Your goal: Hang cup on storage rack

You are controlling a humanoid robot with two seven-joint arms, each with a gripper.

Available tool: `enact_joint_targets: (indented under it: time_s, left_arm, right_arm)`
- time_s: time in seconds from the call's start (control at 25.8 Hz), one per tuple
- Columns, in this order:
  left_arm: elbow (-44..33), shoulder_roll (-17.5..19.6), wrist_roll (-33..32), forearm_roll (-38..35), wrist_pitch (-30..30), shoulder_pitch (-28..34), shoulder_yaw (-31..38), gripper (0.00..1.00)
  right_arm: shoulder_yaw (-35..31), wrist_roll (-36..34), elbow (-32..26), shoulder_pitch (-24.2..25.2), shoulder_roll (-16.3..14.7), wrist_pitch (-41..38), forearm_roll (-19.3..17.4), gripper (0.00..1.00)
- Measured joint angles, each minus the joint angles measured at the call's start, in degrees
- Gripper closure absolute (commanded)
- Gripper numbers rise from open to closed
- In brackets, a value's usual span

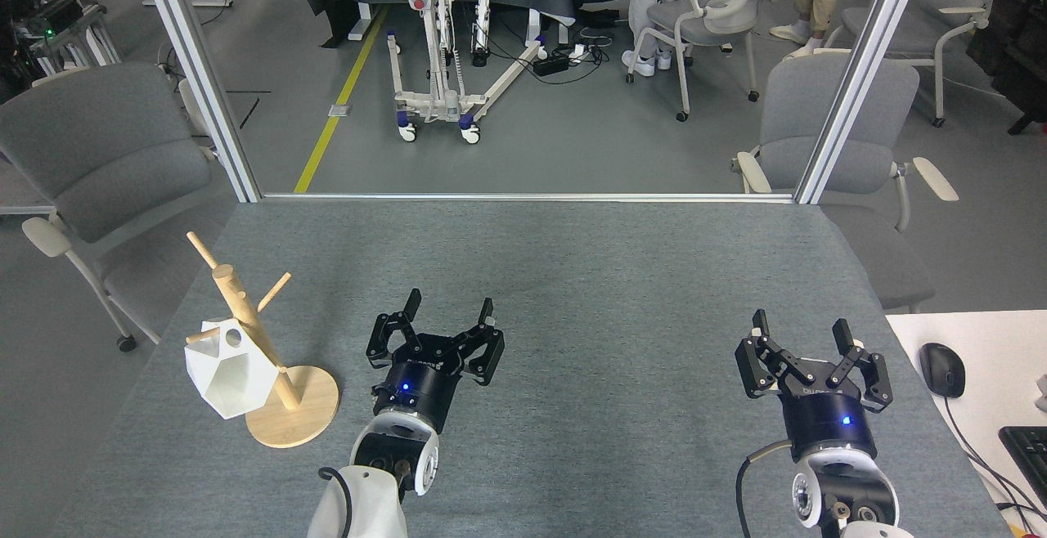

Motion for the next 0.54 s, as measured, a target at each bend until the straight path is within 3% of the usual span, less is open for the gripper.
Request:
enact_joint_targets:
  time_s: [0.54]
  left_arm:
    - [-2.3, 0.0, 0.09, -0.05, -0.2, 3.07, 0.06, 0.01]
  right_arm:
    - [-0.06, 0.09, 2.94, -0.21, -0.67, 0.17, -0.4, 0.0]
